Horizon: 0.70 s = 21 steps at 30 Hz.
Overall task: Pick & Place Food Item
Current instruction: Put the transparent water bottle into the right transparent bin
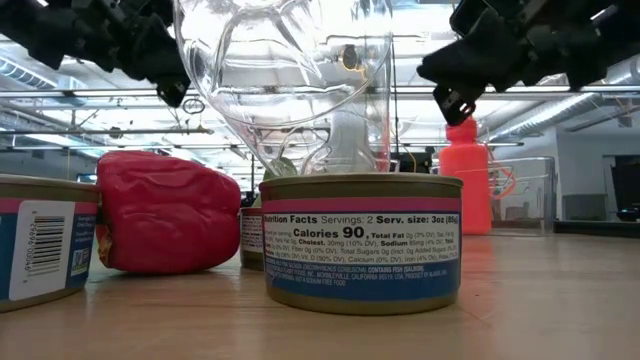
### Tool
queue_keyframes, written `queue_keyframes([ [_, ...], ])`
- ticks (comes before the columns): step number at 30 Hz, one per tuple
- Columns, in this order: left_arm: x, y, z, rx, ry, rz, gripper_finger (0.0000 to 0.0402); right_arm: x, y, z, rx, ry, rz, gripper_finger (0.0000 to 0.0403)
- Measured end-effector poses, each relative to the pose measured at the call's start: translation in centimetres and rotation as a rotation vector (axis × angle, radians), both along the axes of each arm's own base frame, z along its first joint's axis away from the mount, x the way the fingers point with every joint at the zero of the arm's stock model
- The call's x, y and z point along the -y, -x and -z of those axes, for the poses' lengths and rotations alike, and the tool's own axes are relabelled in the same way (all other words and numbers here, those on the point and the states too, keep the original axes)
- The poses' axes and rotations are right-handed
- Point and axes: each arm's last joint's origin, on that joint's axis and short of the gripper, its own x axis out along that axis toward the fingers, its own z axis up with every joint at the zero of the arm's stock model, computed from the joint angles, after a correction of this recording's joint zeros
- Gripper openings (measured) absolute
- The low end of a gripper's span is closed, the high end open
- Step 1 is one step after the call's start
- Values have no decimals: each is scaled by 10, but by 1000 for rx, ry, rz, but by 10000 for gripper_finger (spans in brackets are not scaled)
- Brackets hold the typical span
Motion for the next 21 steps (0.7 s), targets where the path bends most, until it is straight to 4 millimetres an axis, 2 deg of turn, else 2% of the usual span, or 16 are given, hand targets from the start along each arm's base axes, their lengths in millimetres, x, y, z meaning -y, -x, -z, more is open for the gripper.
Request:
queue_keyframes([
  [3, 0, -1, 1, -2, 3, 0, 12, -3, -2, -1, 27, -6, -8, 57],
  [7, 0, -1, 1, -7, 14, -3, 12, -6, -4, 2, 43, 198, -37, 93],
  [12, 0, -1, 1, -10, 36, -8, 3, 9, -18, -8, -177, 465, 91, 132],
  [16, 0, -1, 1, -13, 64, -14, 11, 26, -34, -24, -273, 643, -20, 142],
  [19, 0, -1, 2, -22, 81, -21, 15, 35, -44, -33, -233, 788, -146, 139],
  [21, 0, -1, 2, -24, 94, -25, 14, 41, -46, -32, -236, 854, -219, 138],
])
